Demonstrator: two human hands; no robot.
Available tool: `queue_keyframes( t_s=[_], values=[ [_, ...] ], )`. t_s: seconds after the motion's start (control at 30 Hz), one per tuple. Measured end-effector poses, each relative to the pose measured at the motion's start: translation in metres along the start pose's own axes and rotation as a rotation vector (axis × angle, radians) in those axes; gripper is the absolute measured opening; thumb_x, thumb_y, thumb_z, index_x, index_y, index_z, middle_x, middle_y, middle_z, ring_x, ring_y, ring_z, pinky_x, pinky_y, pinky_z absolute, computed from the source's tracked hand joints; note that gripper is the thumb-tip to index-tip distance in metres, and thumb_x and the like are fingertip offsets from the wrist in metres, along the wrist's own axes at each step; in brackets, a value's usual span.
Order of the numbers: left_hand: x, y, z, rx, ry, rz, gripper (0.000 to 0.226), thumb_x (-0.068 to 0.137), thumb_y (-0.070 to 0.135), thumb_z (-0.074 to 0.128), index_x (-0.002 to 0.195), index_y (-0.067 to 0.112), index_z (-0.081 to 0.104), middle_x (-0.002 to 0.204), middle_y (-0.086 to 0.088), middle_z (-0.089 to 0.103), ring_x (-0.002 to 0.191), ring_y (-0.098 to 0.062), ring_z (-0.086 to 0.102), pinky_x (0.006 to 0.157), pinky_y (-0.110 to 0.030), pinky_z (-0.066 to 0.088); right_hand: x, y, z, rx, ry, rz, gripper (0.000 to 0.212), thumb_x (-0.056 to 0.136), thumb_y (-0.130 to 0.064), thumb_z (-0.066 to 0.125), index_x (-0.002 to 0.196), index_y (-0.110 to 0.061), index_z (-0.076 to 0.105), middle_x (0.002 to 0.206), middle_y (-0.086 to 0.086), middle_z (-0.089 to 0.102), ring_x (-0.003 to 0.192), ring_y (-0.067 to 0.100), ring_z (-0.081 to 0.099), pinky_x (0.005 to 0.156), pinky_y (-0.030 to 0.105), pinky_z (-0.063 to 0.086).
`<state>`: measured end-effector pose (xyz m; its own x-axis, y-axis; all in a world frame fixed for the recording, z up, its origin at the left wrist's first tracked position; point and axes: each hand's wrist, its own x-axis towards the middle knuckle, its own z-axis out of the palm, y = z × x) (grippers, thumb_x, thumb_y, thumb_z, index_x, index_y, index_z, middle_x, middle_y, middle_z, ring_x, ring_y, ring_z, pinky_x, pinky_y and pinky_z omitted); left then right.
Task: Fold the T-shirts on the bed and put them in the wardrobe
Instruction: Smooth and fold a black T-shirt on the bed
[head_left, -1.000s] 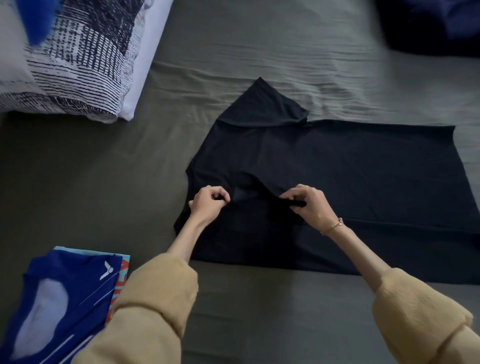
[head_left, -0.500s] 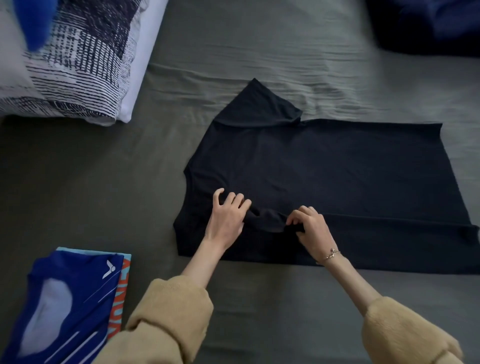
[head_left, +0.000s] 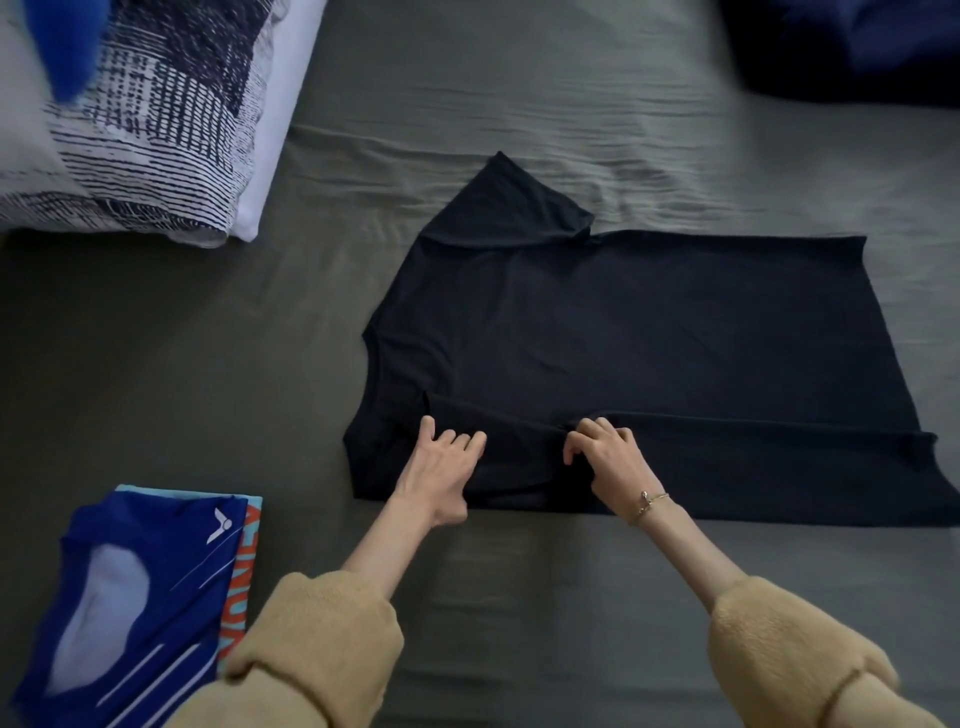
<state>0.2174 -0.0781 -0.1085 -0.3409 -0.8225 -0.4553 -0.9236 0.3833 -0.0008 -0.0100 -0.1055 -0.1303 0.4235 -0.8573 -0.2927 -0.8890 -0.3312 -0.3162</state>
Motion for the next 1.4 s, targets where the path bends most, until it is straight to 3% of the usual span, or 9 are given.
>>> queue_keyframes(
  t_s=[0.13, 0.23, 0.37, 0.6, 0.9, 1.13, 1.2, 1.27, 1.4],
  values=[
    [0.000, 0.002, -0.003, -0.181, 0.045, -0.022, 0.047, 0.075, 0.040, 0.030, 0.115, 0.019, 0.040, 0.086, 0.005, 0.063, 0.084, -0.017, 0.052, 0.096, -0.040, 0.019, 0.001, -0.001, -0.006, 0.027, 0.004, 0.016, 0.052, 0.066, 0.017, 0.042, 0.101, -0.017, 0.059, 0.103, -0.006, 0.051, 0.103, 0.016, 0.043, 0.088, 0.025, 0.024],
    [0.009, 0.007, -0.011, -0.203, 0.079, -0.041, 0.037, 0.081, 0.035, 0.024, 0.105, 0.018, 0.045, 0.067, 0.005, 0.053, 0.067, -0.016, 0.046, 0.095, -0.037, 0.020, 0.004, 0.000, -0.009, 0.072, 0.006, 0.021, 0.052, 0.065, 0.017, 0.040, 0.098, -0.018, 0.060, 0.094, -0.009, 0.048, 0.096, 0.013, 0.043, 0.080, 0.025, 0.022],
    [0.034, 0.017, -0.027, -0.247, 0.139, -0.058, 0.015, 0.093, 0.024, 0.033, 0.089, 0.018, 0.046, 0.069, 0.005, 0.058, 0.062, -0.016, 0.045, 0.099, -0.034, 0.024, 0.011, 0.017, -0.016, 0.206, 0.105, 0.093, 0.051, 0.064, 0.019, 0.037, 0.089, -0.017, 0.062, 0.085, -0.009, 0.050, 0.084, 0.010, 0.040, 0.078, 0.027, 0.026],
    [0.116, 0.042, -0.061, -0.283, 0.218, -0.009, 0.019, 0.093, 0.018, 0.040, 0.110, 0.019, 0.049, 0.105, 0.008, 0.058, 0.101, -0.012, 0.052, 0.096, -0.030, 0.028, 0.036, 0.101, -0.055, 0.199, 0.150, 0.239, 0.040, 0.077, 0.011, 0.042, 0.099, -0.016, 0.062, 0.099, -0.003, 0.054, 0.100, 0.015, 0.047, 0.082, 0.026, 0.025],
    [0.251, 0.054, -0.111, -0.075, 0.254, 0.016, 0.043, 0.086, 0.009, 0.053, 0.127, 0.017, 0.041, 0.125, 0.002, 0.044, 0.114, -0.016, 0.042, 0.090, -0.030, 0.037, 0.087, 0.237, -0.124, -0.028, 0.074, 0.382, 0.054, 0.080, 0.006, 0.049, 0.130, -0.014, 0.041, 0.142, 0.003, 0.033, 0.125, 0.021, 0.037, 0.091, 0.036, 0.035],
    [0.309, 0.039, -0.133, 0.037, 0.210, -0.136, 0.074, 0.081, 0.026, 0.057, 0.145, 0.011, 0.022, 0.146, -0.008, 0.029, 0.136, -0.023, 0.026, 0.113, -0.040, 0.020, 0.137, 0.289, -0.150, -0.269, 0.023, 0.288, 0.077, 0.082, 0.009, 0.044, 0.149, -0.009, 0.010, 0.158, 0.000, 0.006, 0.145, 0.013, 0.007, 0.114, 0.041, 0.017],
    [0.312, 0.035, -0.130, 0.153, 0.240, -0.223, 0.070, 0.086, 0.026, 0.051, 0.146, 0.010, 0.019, 0.137, -0.008, 0.037, 0.125, -0.023, 0.037, 0.107, -0.042, 0.027, 0.145, 0.294, -0.151, -0.311, 0.042, 0.290, 0.074, 0.082, 0.006, 0.046, 0.148, -0.008, 0.014, 0.154, 0.003, 0.022, 0.144, 0.014, 0.014, 0.115, 0.048, 0.007],
    [0.309, 0.032, -0.127, 0.297, 0.281, -0.241, 0.055, 0.089, 0.030, 0.048, 0.139, 0.013, 0.030, 0.123, -0.004, 0.048, 0.113, -0.021, 0.045, 0.100, -0.041, 0.032, 0.147, 0.298, -0.149, -0.332, 0.152, 0.283, 0.063, 0.078, 0.008, 0.049, 0.137, -0.007, 0.034, 0.132, 0.009, 0.047, 0.130, 0.024, 0.039, 0.114, 0.051, 0.005],
    [0.288, 0.030, -0.116, 0.469, 0.369, -0.208, 0.031, 0.084, 0.028, 0.060, 0.114, 0.023, 0.054, 0.097, 0.006, 0.063, 0.092, -0.015, 0.058, 0.093, -0.038, 0.037, 0.122, 0.308, -0.142, -0.435, 0.393, 0.202, 0.033, 0.059, 0.016, 0.063, 0.084, -0.005, 0.058, 0.080, 0.013, 0.058, 0.081, 0.032, 0.060, 0.093, 0.046, 0.031]
  ],
)
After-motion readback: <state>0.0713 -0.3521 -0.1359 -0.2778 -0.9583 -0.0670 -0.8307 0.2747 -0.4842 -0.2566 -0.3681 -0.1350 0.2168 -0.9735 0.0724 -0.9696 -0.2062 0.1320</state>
